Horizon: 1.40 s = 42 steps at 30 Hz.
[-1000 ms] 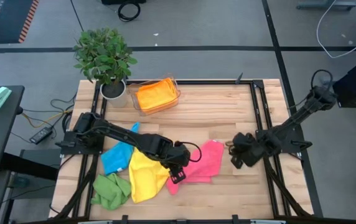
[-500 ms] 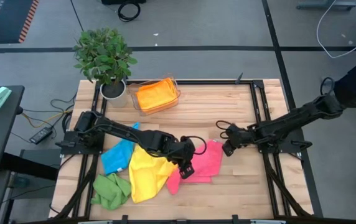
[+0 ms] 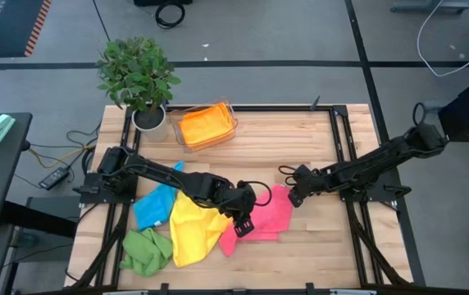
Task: Fold microfiber towels
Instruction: Fold the pink microfiber cloth
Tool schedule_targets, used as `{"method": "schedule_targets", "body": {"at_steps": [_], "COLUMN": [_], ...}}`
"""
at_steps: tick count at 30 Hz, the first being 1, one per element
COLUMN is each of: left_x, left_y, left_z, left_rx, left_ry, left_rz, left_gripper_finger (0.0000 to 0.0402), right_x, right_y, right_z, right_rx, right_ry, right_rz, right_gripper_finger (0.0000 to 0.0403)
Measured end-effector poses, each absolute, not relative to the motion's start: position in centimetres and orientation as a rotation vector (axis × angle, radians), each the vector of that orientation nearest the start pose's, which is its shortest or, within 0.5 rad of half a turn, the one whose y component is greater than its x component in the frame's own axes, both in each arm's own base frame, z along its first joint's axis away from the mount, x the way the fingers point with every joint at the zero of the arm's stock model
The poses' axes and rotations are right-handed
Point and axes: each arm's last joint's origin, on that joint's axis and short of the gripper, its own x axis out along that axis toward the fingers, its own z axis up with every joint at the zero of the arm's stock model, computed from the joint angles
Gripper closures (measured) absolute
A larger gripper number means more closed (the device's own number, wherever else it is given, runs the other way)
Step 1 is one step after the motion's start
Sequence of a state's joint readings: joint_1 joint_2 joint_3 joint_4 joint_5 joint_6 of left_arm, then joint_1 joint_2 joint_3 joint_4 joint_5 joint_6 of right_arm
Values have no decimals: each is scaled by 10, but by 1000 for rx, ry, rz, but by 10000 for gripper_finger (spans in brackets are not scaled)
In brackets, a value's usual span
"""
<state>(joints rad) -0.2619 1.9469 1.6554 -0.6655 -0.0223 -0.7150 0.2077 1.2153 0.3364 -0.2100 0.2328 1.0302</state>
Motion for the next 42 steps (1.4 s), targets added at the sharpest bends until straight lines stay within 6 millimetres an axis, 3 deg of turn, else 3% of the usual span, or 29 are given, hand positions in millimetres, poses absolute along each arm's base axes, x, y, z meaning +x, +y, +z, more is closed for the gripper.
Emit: {"method": "schedule_targets", "body": {"at_steps": [5, 8, 13, 17, 21, 25, 35, 42], "left_x": [409, 408, 411, 422, 431, 438, 458, 462], "left_y": [-113, -114, -119, -126, -131, -132, -118, -115], "left_z": [257, 256, 259, 271, 274, 258, 225, 215], "left_rx": [-519, -516, -477, -422, -354, -436, -881, -900], "left_ry": [988, 993, 941, 744, 577, 540, 425, 429], "left_rz": [123, 123, 76, 68, 151, 279, 515, 533], "left_gripper_finger": [241, 241, 241, 247, 256, 262, 267, 275], "right_x": [170, 170, 180, 186, 191, 194, 204, 206], "right_y": [32, 35, 44, 48, 47, 43, 39, 39], "right_z": [119, 129, 173, 214, 237, 241, 230, 230], "right_rx": [717, 763, 841, 883, 877, 889, 892, 856], "right_ry": [950, 950, 785, 622, 539, 508, 510, 526], "right_rz": [-497, -425, -296, -248, -245, -288, -385, -346], "right_gripper_finger": [390, 395, 400, 400, 401, 402, 402, 402]}}
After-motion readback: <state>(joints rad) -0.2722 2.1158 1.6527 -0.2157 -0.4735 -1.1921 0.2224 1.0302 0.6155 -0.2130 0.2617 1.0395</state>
